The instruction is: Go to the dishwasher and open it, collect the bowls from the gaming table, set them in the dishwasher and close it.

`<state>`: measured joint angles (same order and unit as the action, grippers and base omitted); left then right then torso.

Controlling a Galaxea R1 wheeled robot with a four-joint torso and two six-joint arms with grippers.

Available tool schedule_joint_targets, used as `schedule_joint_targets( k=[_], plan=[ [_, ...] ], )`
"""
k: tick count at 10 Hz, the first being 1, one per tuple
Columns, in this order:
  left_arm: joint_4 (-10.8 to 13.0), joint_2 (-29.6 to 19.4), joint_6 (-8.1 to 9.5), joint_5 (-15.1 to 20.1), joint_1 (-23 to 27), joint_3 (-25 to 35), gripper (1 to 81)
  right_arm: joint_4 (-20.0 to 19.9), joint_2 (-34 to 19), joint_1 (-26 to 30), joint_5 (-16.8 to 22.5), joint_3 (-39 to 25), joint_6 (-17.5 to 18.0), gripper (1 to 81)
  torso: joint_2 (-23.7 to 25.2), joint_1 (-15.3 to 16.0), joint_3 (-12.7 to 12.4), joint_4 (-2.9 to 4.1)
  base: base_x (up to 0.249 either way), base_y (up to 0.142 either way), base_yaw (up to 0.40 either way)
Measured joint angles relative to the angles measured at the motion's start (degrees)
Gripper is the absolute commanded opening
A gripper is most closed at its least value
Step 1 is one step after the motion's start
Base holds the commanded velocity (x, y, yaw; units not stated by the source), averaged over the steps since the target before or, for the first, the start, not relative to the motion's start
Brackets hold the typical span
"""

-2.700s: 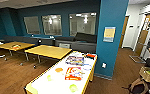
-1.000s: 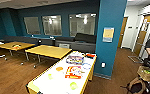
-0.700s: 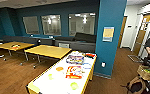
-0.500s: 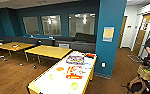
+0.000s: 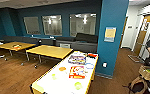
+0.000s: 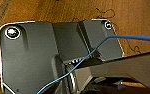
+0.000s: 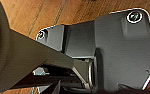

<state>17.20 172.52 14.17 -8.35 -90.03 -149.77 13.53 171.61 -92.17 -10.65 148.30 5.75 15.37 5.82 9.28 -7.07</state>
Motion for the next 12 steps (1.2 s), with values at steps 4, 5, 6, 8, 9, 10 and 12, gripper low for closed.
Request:
schedule_joint_targets(
  k=[4, 5, 6, 8, 9, 10, 12],
  plan=[
    [0.02, 0.0, 0.0, -0.02, 0.0, 0.07, 81.1, 0.0, -0.13, -0.02, 0.02, 0.0, 0.0, 81.1, 0.0, 0.0, 0.0, 0.0, 0.0, 0.114, 0.0],
    [0.0, -0.02, 0.0, -0.02, 0.0, 0.05, 81.1, 0.0, -0.05, -0.05, 0.02, 0.0, 0.0, 81.1, 0.0, 0.0, 0.0, 0.0, 0.0, 0.139, 0.0],
    [0.02, -0.16, 0.0, -0.02, -0.02, 0.05, 81.1, 0.0, 0.11, -0.05, 0.05, 0.0, 0.0, 81.1, 0.0, -0.02, 0.0, 0.0, 0.0, 0.152, 0.0],
    [0.02, -0.16, 0.0, -0.02, 0.0, 0.05, 81.1, 0.0, 0.26, -0.05, 0.05, 0.0, 0.0, 81.1, 0.0, -0.02, 0.0, 0.0, 0.0, 0.153, 0.0],
    [0.0, -0.33, -0.02, -0.02, 0.0, 0.0, 81.1, 0.0, 0.39, -0.05, 0.02, -0.01, 0.0, 81.1, 0.0, -0.02, 0.0, 0.0, 0.0, 0.153, 0.0],
    [0.02, -0.3, 0.0, 0.0, 0.0, -0.01, 81.1, 0.0, 0.2, -0.05, 0.05, -0.01, 0.0, 81.1, 0.0, 0.0, 0.0, 0.0, 0.0, 0.153, 0.0],
    [0.0, -0.16, 0.0, -0.05, -0.18, 0.0, 81.1, 0.02, -0.16, -0.07, 0.07, 0.0, 0.0, 81.1, 0.02, -0.04, 0.0, 0.0, 0.0, 0.153, 0.0]
  ],
)
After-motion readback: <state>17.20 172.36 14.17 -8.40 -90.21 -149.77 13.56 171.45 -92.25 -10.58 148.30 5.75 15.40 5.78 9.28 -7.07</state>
